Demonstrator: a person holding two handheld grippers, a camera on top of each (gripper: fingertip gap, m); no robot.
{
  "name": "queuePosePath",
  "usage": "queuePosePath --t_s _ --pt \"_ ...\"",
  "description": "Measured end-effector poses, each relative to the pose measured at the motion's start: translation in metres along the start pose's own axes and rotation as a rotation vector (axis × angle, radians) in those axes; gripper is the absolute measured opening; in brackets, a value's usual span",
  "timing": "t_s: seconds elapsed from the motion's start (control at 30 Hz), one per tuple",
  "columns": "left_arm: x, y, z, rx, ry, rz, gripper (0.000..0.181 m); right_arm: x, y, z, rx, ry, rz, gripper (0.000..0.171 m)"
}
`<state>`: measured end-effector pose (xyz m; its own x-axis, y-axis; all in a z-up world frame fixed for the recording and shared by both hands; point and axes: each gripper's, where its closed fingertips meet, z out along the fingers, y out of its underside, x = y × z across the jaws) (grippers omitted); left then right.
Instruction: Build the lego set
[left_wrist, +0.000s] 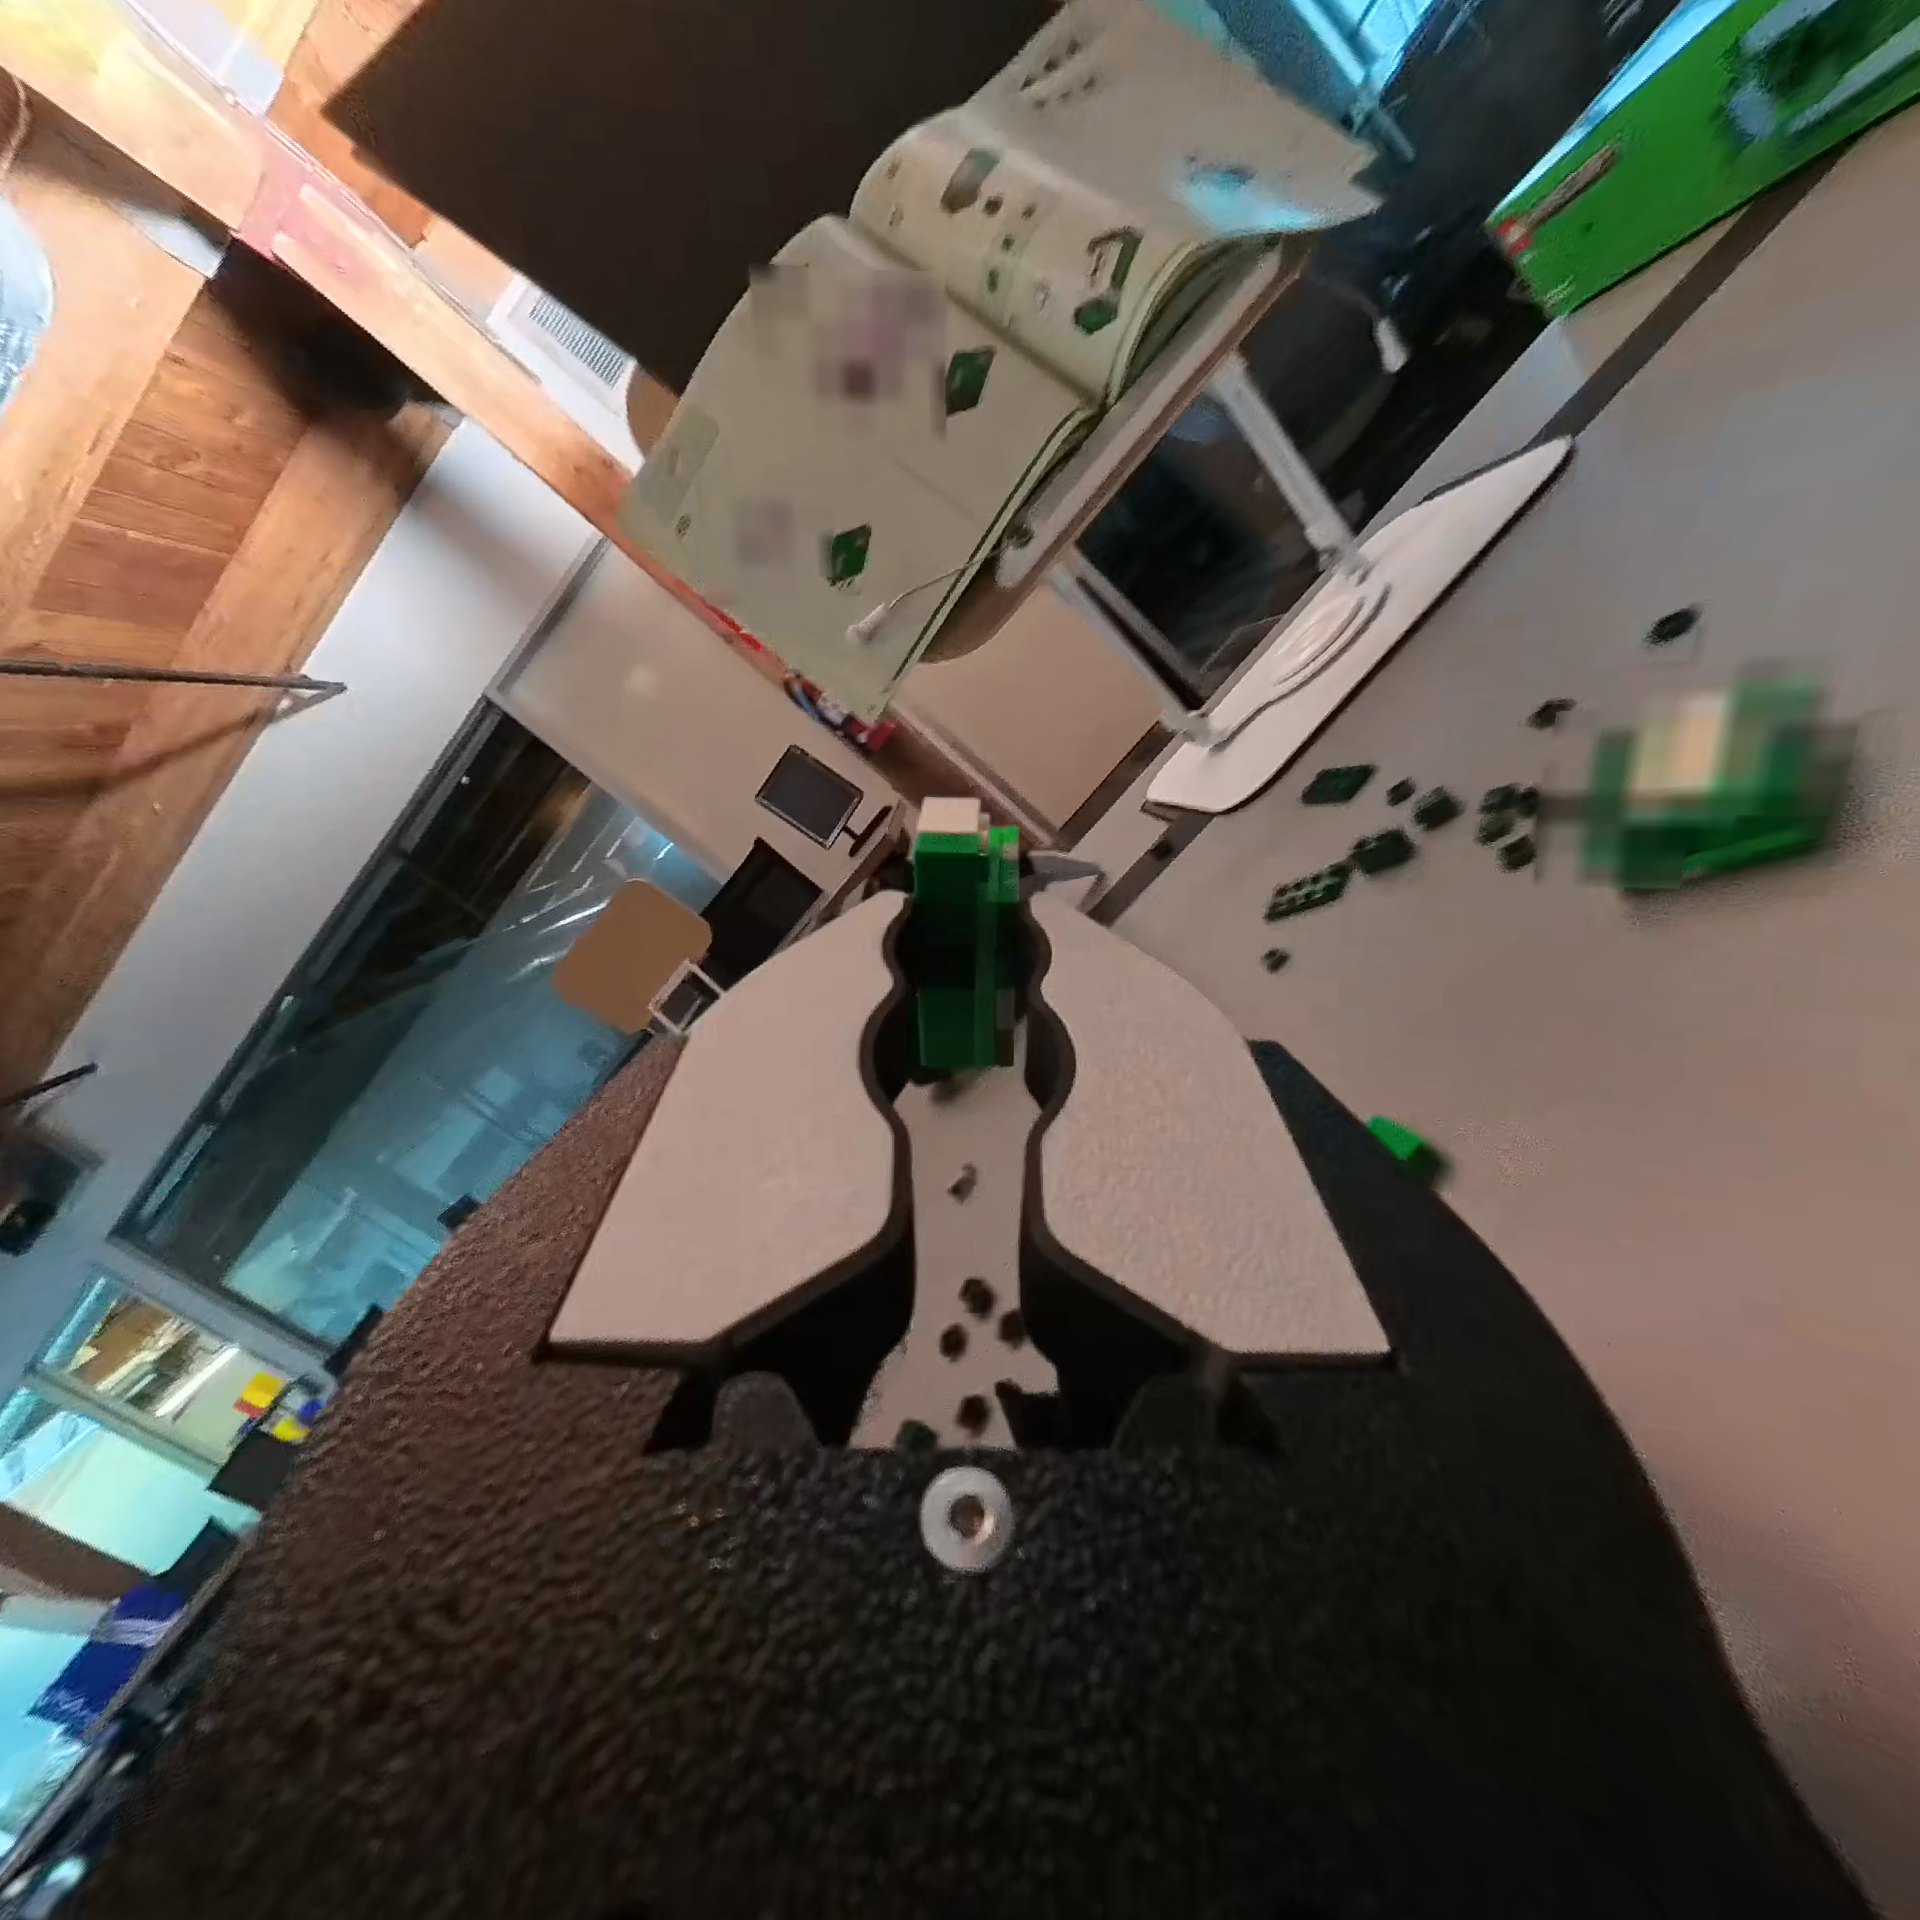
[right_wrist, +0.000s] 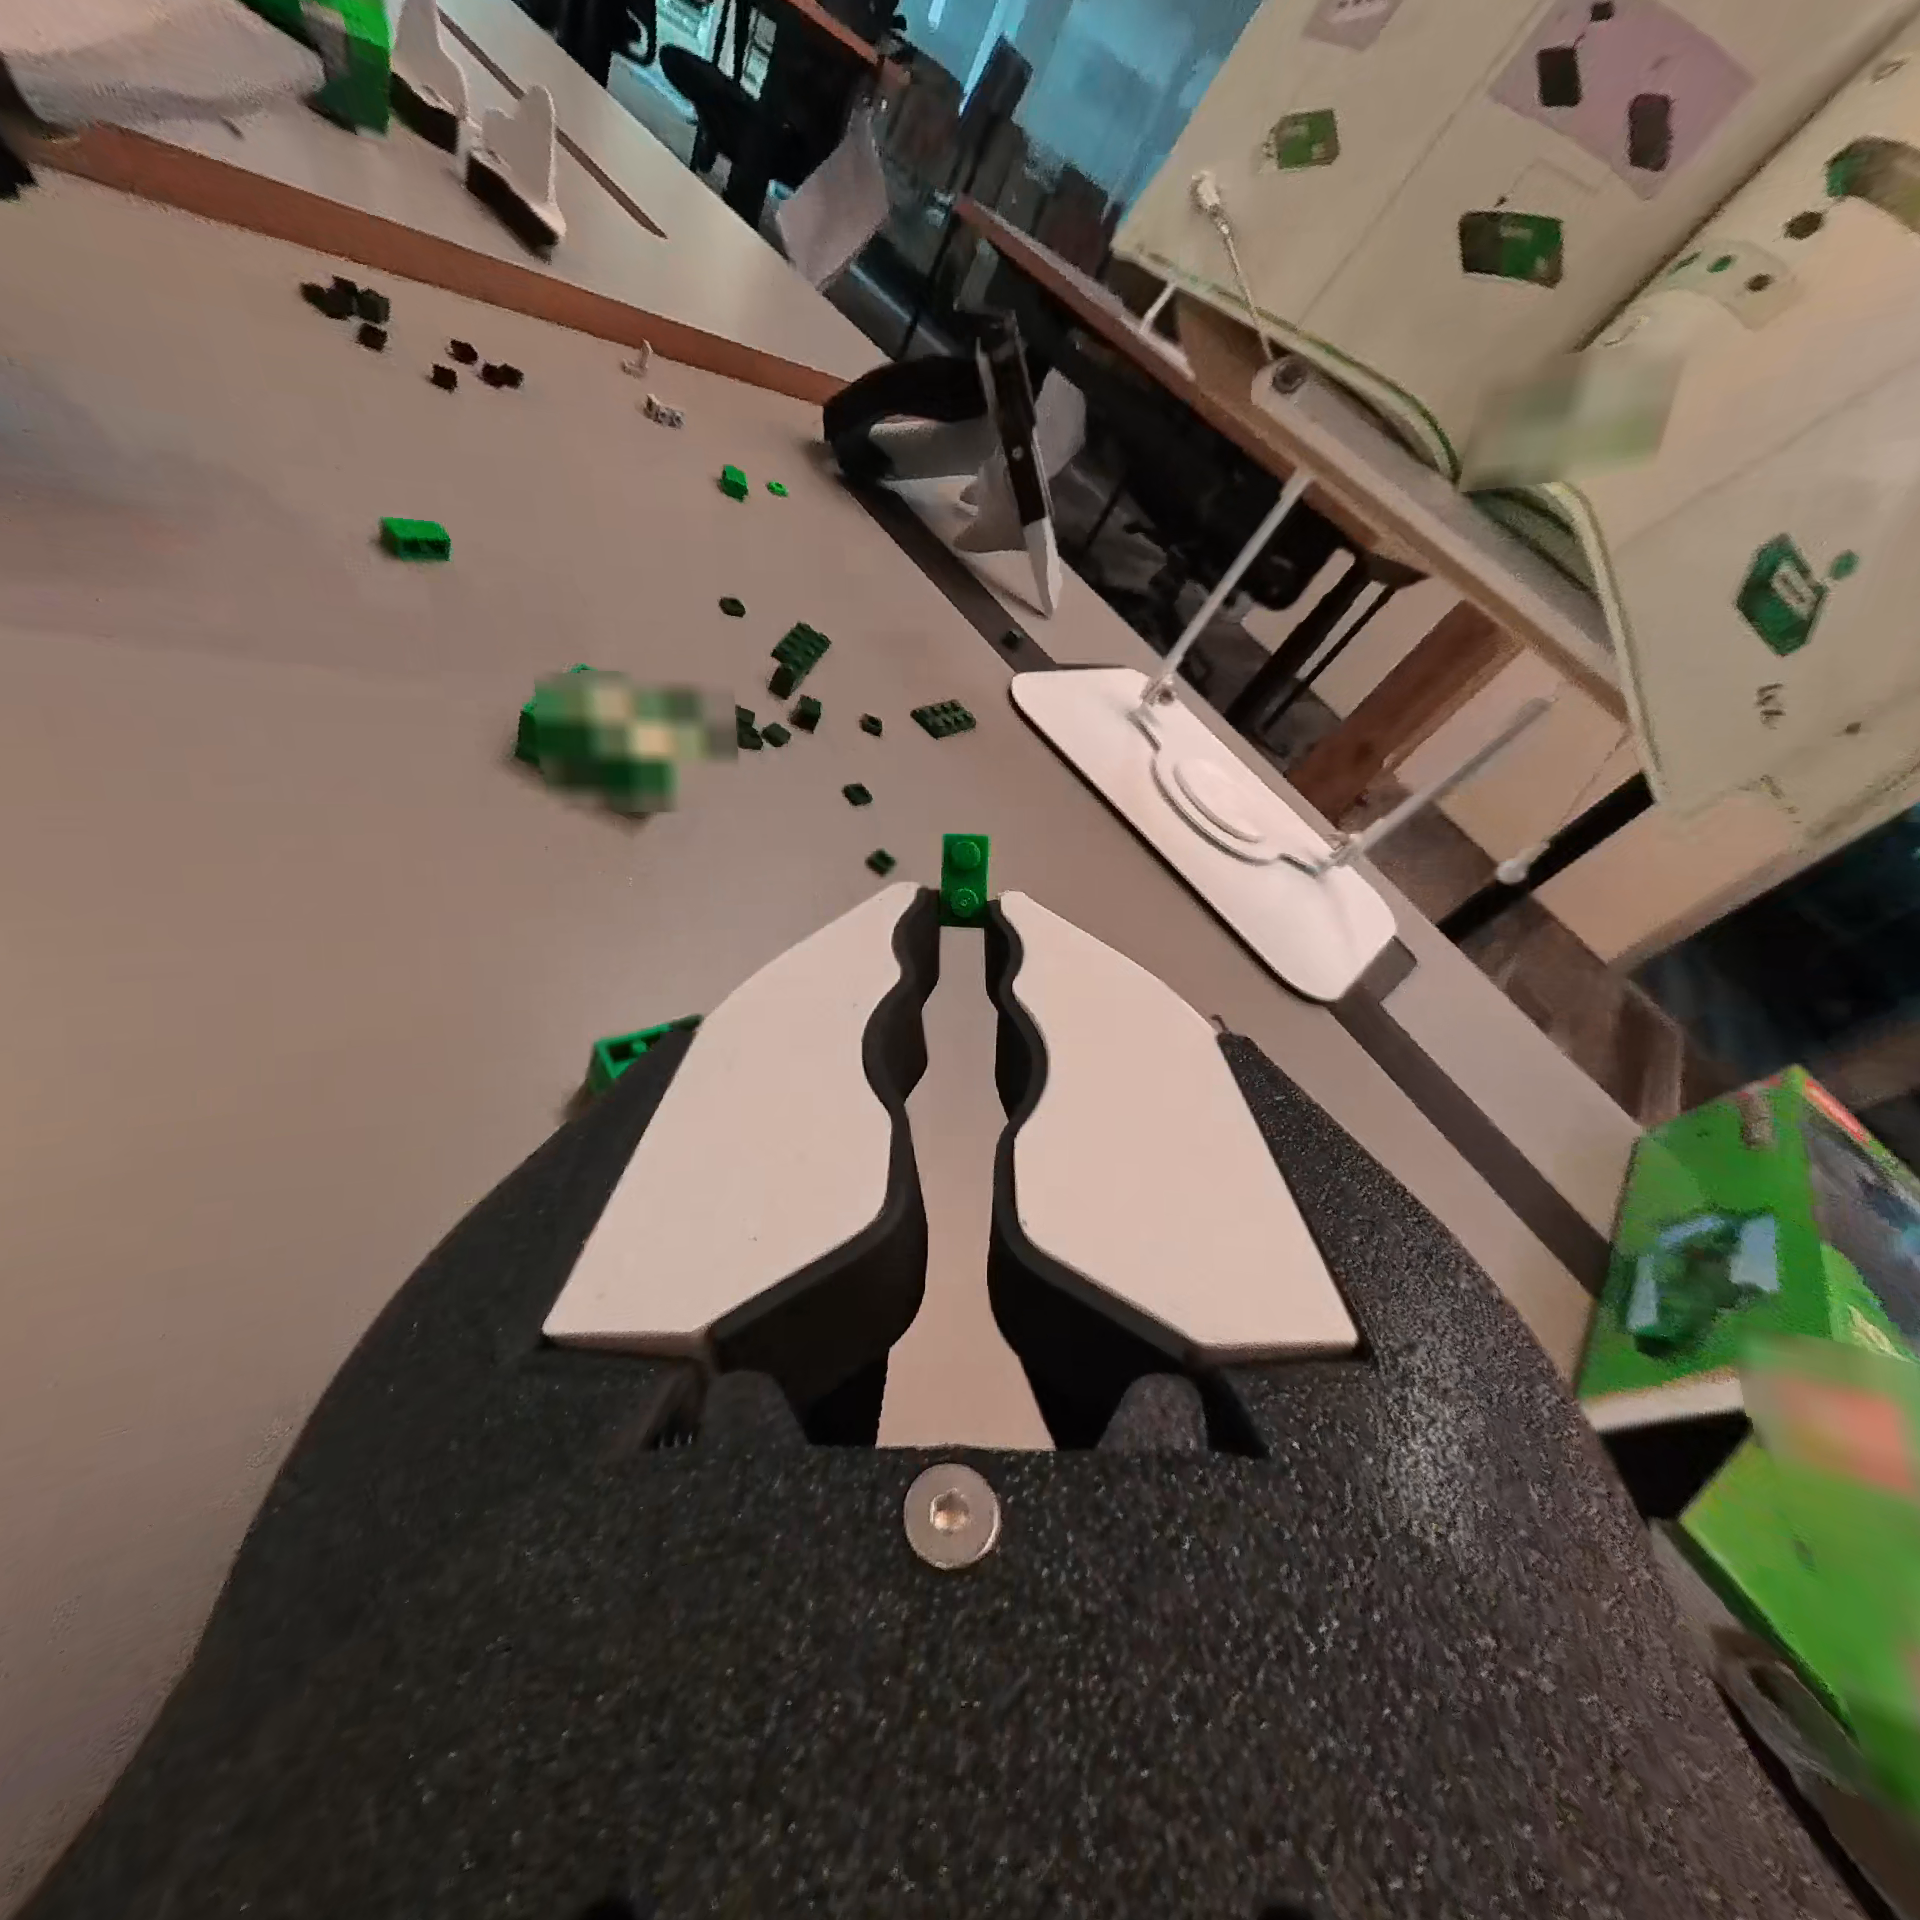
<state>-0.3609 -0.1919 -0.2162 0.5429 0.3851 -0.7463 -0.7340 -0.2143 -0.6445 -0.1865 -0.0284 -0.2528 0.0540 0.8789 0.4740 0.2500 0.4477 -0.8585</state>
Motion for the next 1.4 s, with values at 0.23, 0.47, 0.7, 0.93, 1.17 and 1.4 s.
queuePosePath --t_s 0.23,0.47,0.7,0.93,1.17,1.4 --pt "0.073 -0.036 -0.003 0.002 0.164 0.143 0.016 -0.005 0.008 -0.020 0.104 -0.024 -0.010 0.008" --pt "0.101 -0.014 0.007 -0.127 0.259 0.306 0.017 -0.019 -0.005 -0.036 0.222 -0.178 0.092 0.008" --pt "0.090 -0.022 0.006 -0.111 0.169 0.353 0.016 -0.011 -0.002 -0.045 0.232 -0.167 0.125 0.008" --pt "0.124 -0.083 -0.009 0.132 0.255 0.341 0.017 -0.031 -0.008 -0.048 0.257 -0.286 0.084 0.008" --pt "0.173 -0.132 -0.019 0.366 0.430 0.301 0.016 -0.081 -0.002 -0.056 0.189 -0.524 -0.091 0.008" --pt "0.178 -0.133 -0.018 0.369 0.466 0.273 0.016 -0.084 0.011 -0.044 0.059 -0.501 -0.108 0.008"
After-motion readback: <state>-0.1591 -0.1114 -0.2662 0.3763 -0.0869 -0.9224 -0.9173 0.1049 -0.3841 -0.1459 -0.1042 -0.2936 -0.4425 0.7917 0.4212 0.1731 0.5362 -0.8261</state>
